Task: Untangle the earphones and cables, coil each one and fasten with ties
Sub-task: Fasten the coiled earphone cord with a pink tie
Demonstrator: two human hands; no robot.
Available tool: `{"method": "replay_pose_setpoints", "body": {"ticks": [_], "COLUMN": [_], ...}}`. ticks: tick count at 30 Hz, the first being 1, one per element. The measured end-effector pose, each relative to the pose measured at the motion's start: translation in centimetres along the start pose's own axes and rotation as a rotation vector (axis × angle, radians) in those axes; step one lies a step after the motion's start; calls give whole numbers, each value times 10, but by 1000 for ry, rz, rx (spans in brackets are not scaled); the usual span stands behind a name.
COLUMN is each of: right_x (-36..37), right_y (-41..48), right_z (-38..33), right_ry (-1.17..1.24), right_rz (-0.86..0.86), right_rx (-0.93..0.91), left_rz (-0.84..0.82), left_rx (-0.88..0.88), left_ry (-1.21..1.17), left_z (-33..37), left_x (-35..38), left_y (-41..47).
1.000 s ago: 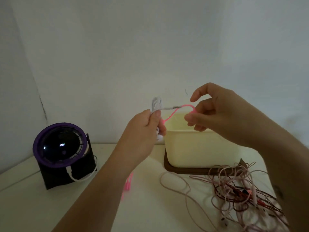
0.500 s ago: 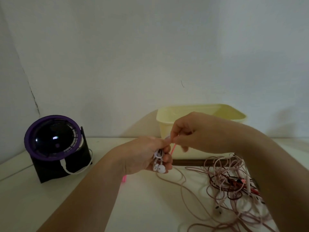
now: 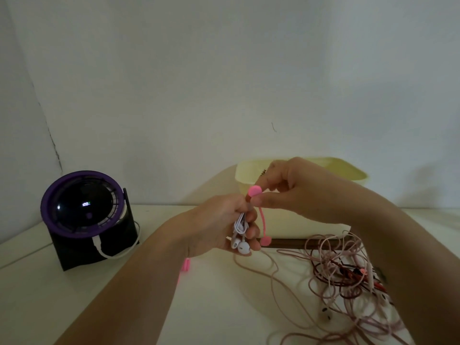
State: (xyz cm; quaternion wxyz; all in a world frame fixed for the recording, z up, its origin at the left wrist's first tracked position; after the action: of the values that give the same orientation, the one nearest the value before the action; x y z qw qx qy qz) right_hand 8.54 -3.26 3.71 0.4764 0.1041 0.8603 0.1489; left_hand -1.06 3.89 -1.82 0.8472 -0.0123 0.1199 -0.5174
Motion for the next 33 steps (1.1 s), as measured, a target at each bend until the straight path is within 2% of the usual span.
{"method": "replay_pose_setpoints", "body": {"ticks": [5,10,14,23,28,33], "right_x": [1,9,15,6,0,-6], "right_y": [2,6,4,3,2,3], "right_z": [-2,5,12,14,13,18], "right_ry": [-32,243,294,321,432,468], "right_rz": [40,12,-40,148,199,322], "right_rx": [-44,-51,39,129,100,102], "left_rz": [-16,-84,-128,-118,18,273], "left_rx": [67,66,70,141,264,411], "left_ry": [46,71,57,61,82,127], "left_z": [6,8,7,11,18,27], "left_x": [0,4,6,4,-3,-8], "left_y": [-5,-8,-8,-10,-13,-10]}}
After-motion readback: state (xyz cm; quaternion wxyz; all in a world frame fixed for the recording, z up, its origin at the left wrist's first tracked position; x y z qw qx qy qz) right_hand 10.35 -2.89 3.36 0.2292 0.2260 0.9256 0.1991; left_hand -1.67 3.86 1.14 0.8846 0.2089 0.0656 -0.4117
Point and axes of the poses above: each hand's wrist, its own y-axis towards the middle knuckle, its own x-axis out of the palm, z = x × y, the point moved 5 cm from there along y, towards the middle knuckle, and after that the axes turned 2 degrees about -y, right-handed, at the moved point
